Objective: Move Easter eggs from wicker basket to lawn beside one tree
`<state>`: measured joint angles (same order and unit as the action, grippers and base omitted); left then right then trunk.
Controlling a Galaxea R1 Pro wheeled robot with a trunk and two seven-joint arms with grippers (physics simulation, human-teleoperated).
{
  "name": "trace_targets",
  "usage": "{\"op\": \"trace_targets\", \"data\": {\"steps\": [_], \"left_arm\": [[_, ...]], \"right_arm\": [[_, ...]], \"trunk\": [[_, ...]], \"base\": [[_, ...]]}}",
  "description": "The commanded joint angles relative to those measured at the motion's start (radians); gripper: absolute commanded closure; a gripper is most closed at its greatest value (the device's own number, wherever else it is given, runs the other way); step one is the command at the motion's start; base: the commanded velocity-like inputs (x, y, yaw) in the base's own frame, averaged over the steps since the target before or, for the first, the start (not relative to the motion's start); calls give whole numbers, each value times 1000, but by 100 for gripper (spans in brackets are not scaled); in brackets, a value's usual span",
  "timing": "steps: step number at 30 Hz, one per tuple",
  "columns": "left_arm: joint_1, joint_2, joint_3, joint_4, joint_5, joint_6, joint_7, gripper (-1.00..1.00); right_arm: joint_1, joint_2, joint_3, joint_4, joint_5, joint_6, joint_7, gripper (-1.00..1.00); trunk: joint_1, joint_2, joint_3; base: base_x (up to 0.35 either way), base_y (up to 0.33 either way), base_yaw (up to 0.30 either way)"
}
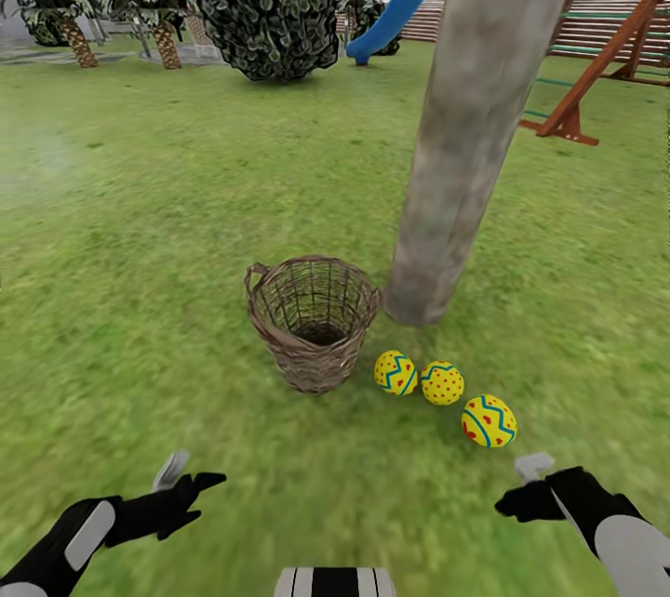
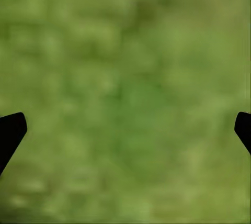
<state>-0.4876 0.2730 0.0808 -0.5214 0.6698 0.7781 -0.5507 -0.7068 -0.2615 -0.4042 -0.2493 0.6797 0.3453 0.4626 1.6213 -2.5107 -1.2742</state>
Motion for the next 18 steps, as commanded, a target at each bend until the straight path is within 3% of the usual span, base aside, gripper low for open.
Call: {"op": "trace_targets", "data": {"steps": [1,13,16,17,18], "left_arm": [[0,-2,3,3,-1,1,-2,-100],[-1,-20,-1,57,-5,-59,3,-100],[-1,-19,-5,67,-29,-61,3,-100],[-1,-19,-6,101,-60,-91,3,-100],[-1,-19,-7,116,-67,-121,3,-100]], "right_arm": [[8,3,-8,-2,9,-7,7,-100],[32,18,-9,-1,8,-28,4,-100],[32,20,-9,6,8,-30,2,-100],[38,20,-10,33,9,-54,1,-100],[40,21,-10,49,9,-79,0,-100]], "trunk": [[-1,0,3],[-6,3,50],[-7,3,61],[-8,4,65],[-8,4,69]], "base": [[0,0,0],[0,0,0],[0,0,0],[0,0,0],[0,0,0]]}}
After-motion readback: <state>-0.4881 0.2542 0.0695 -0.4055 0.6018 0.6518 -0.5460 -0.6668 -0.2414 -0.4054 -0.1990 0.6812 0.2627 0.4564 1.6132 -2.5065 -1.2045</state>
